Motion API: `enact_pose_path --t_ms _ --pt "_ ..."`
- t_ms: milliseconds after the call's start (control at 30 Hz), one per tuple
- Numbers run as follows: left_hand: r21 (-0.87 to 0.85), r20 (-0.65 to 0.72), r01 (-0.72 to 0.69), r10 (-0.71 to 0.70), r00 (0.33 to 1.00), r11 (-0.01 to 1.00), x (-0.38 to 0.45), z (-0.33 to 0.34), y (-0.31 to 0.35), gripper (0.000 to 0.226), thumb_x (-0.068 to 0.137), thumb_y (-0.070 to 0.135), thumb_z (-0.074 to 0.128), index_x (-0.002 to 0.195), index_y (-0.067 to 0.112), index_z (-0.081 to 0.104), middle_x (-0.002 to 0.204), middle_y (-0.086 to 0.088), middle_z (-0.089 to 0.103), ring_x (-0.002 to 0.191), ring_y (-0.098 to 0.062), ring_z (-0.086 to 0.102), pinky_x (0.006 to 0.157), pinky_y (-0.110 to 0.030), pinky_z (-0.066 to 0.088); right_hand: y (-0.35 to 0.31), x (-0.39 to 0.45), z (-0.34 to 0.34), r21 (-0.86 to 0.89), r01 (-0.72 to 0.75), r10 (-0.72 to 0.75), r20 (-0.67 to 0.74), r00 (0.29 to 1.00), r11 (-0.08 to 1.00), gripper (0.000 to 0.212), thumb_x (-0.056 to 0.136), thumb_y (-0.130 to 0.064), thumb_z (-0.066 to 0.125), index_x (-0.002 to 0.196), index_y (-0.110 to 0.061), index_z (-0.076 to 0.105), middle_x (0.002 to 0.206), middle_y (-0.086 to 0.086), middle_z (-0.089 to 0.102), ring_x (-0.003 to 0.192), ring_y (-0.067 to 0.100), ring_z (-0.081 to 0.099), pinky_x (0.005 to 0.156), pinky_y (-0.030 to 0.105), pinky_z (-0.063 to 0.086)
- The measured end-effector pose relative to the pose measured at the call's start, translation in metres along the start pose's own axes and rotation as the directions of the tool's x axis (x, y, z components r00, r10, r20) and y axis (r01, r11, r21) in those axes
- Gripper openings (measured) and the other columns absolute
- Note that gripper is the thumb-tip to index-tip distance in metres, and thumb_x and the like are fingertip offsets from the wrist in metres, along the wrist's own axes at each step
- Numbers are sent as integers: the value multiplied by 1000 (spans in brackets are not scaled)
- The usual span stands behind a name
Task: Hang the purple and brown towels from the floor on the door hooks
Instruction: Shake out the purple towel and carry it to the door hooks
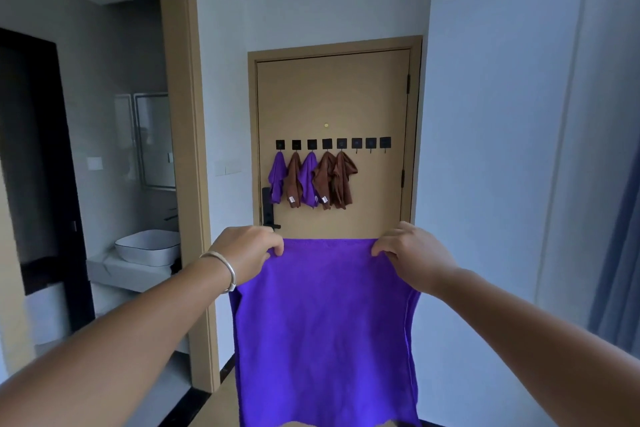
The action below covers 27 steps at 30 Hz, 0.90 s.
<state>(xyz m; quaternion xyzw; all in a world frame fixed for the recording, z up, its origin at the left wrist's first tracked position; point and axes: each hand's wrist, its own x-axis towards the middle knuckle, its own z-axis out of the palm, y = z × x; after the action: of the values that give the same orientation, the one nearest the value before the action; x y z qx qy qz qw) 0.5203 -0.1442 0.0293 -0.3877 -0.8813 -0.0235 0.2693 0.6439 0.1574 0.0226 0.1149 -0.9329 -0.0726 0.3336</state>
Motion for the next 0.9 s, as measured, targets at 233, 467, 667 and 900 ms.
enact_pose_path --t_ms 233,467,667,900 --pt "34 -36 10 -9 999 999 105 40 -14 22 93 15 51 91 36 57 94 18 56 84 -9 53 64 -19 35 99 63 50 48 86 -89 82 993 995 34 96 -7 50 107 -34 66 112 -13 65 99 8 54 81 16 40" --pt "65 -54 18 -14 998 998 195 84 -22 21 94 16 51 96 35 59 95 16 58 83 -7 54 60 -13 28 176 115 92 50 31 -34 49 998 998 32 95 -15 46 101 -35 70 102 -13 66 87 2 44 74 15 40" --pt "68 -78 -8 13 997 998 271 124 -40 28 90 8 51 96 34 57 96 13 58 83 -10 54 63 -17 33 225 155 128 42 -14 10 83 997 999 27 91 -24 47 99 -35 70 100 -19 67 88 0 46 75 15 41" --pt "102 -53 -217 223 973 971 369 196 -83 58 70 -13 54 101 36 45 111 13 39 94 -10 41 61 -24 40 283 218 189 123 -91 64 209 976 988 31 97 -10 47 104 -30 69 113 -11 64 101 8 57 87 16 45"
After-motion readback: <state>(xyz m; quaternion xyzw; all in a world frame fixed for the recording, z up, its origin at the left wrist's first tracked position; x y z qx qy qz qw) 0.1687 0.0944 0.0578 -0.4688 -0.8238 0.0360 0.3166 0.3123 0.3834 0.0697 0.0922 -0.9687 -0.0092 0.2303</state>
